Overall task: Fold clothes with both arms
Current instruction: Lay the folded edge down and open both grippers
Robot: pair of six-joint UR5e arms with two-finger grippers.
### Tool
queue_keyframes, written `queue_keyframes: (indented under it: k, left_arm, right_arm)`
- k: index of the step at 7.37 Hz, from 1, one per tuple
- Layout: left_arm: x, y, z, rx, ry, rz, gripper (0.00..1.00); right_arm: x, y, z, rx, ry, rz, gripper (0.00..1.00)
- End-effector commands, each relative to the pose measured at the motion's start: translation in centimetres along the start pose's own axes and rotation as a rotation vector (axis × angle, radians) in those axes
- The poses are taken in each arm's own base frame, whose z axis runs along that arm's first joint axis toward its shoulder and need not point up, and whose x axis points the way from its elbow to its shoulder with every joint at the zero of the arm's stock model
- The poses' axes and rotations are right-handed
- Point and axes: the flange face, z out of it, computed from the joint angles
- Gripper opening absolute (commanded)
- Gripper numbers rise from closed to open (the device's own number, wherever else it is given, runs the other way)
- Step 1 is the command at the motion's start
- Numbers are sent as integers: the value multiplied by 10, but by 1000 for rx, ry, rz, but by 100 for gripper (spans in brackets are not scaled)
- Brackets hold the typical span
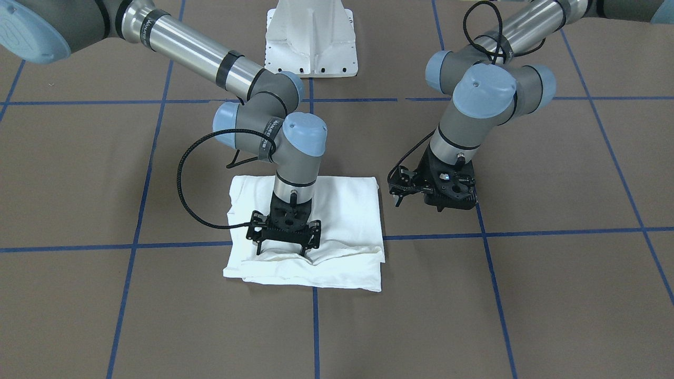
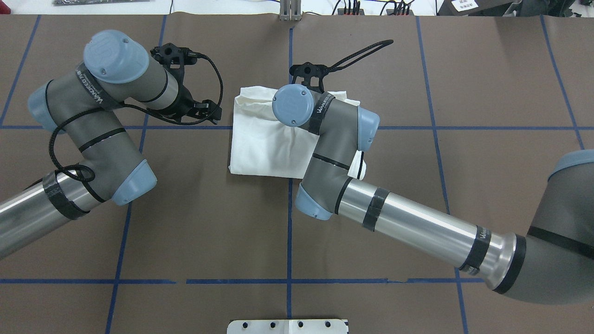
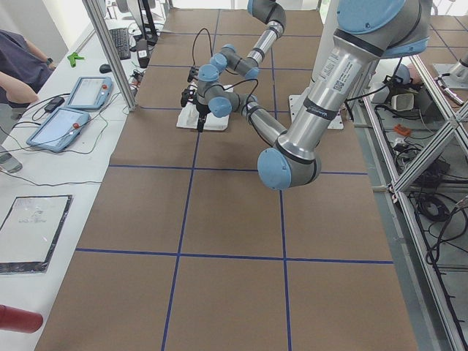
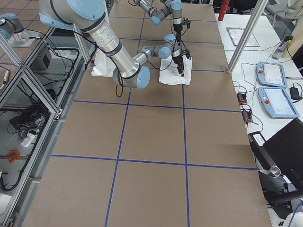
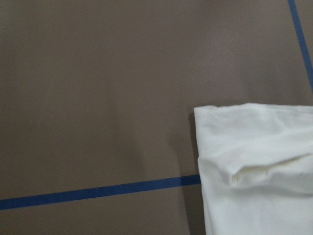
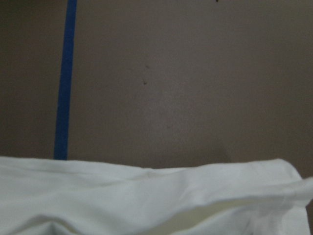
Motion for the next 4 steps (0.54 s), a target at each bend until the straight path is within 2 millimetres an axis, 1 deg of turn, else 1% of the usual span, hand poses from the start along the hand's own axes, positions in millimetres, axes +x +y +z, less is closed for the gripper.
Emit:
queue_keyframes:
  k: [1,2,3,4]
  left_arm:
    - [-2,1,-1,-1,-1,-11,100]
    - [0,2,-1,-2,0,-11,100]
    - [1,4,2,-6,-3,-14,100]
    - [4,3,14,-20,-14,-45,100]
  right_arm:
    - [5,-75,-25,-5,-47,9,100]
    - [0,-85,-36,-24,-74,16,100]
    - [0,-86,-36,-27,-75,7,100]
    - [9,-98,-35,-39,-79,-17,100]
